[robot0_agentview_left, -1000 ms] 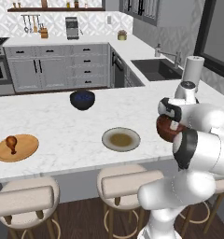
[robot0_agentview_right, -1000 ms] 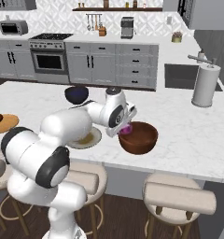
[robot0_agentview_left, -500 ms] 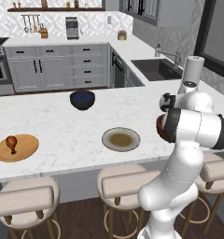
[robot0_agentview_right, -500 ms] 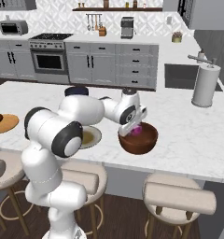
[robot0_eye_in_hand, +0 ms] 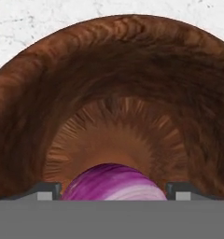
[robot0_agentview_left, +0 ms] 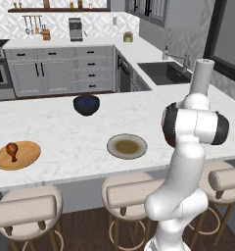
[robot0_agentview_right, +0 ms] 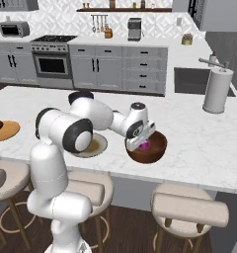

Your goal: Pick the chicken drumstick and onion from their plates and place them in the bowl. Then put the bowl in the fridge.

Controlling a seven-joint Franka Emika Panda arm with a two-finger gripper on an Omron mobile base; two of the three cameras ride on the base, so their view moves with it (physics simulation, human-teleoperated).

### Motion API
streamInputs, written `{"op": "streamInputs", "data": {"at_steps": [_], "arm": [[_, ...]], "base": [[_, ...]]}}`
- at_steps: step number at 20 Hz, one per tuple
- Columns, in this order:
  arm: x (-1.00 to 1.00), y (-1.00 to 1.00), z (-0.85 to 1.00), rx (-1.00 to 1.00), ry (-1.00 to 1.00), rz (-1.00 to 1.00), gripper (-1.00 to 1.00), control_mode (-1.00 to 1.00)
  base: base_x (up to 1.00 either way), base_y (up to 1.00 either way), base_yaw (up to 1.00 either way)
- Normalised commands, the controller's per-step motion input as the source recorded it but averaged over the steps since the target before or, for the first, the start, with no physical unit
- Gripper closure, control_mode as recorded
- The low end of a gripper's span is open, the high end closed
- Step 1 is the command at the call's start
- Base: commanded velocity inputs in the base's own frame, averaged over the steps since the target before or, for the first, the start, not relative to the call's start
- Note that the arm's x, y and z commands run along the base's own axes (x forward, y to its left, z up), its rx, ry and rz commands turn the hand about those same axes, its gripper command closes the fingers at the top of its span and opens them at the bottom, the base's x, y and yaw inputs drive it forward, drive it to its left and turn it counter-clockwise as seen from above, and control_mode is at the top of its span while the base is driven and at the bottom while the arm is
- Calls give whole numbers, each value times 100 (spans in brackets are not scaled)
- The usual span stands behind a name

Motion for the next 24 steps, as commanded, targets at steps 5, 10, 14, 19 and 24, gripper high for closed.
{"op": "streamInputs", "data": {"at_steps": [5, 10, 14, 19, 24], "arm": [[16, -2, -5, 0, 13, 0, 100, -100], [29, -7, 0, 0, 10, 0, -100, -100], [-2, -1, 0, 0, 4, 0, -100, -100], [-1, 0, 0, 0, 0, 0, -100, -100], [-16, 2, 29, 1, 0, 0, -100, -100]], "base": [[0, 0, 0], [0, 0, 0], [0, 0, 0], [0, 0, 0], [0, 0, 0]]}}
